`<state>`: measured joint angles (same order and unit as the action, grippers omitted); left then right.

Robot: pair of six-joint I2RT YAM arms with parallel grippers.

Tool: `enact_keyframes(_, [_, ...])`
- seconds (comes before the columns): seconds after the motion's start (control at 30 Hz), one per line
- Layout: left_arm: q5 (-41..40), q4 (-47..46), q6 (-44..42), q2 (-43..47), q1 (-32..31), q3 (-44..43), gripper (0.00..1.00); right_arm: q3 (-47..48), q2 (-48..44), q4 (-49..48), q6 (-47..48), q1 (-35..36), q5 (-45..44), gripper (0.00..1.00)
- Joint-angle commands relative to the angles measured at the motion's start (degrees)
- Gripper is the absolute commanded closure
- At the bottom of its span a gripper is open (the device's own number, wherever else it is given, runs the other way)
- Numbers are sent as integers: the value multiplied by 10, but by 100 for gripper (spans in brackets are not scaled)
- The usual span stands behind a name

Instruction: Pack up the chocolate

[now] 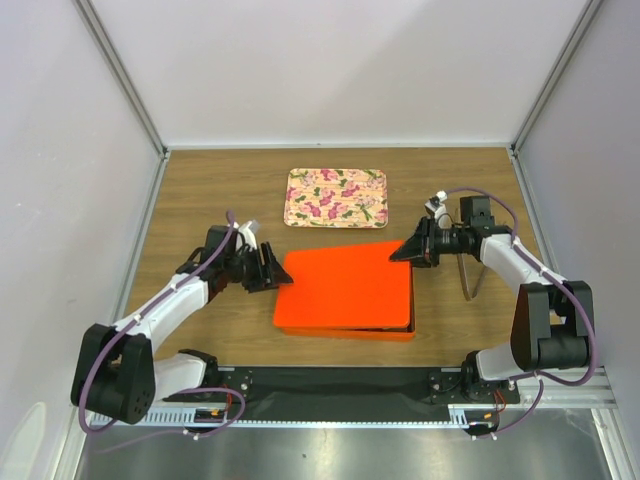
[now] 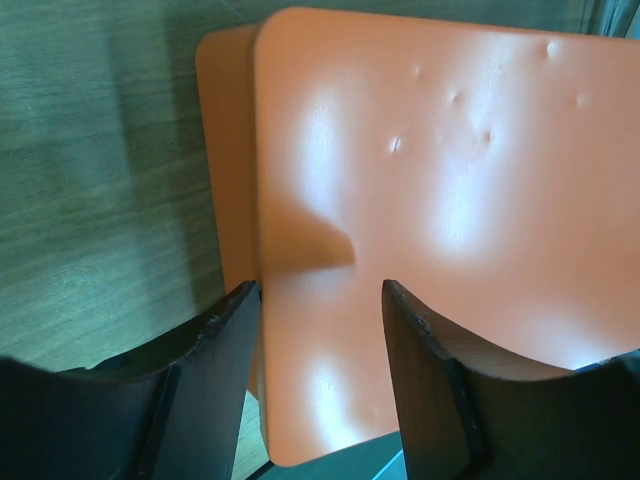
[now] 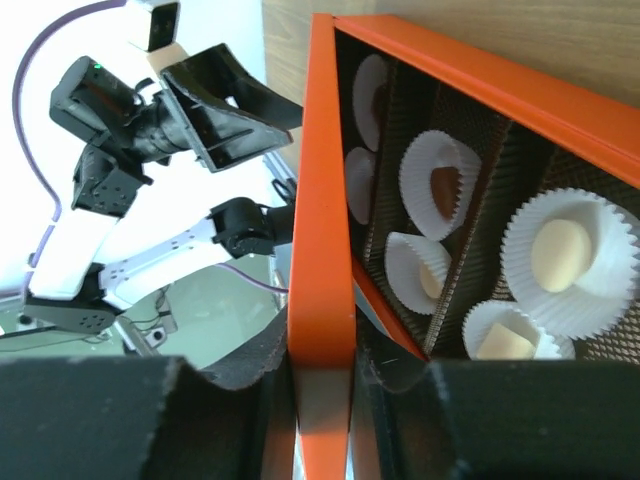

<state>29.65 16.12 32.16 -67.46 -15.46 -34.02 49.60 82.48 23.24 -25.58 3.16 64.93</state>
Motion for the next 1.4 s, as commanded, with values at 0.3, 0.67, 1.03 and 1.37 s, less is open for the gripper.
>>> enact_keyframes(0.3, [40,-57,24,18,-18,17,44,50,-8,91,55,-26,-84,48])
enact_keyframes(0.67, [60,-78,34,30,-21,20,43,80,-13,157,69,-48,-195,42])
enact_keyframes(1.03, [60,-87,42,16,-27,22,43,83,-28,182,46,-51,-358,41])
enact_keyframes(1.37, [45,-83,45,4,-40,13,41,38,-95,166,-3,-33,-423,43])
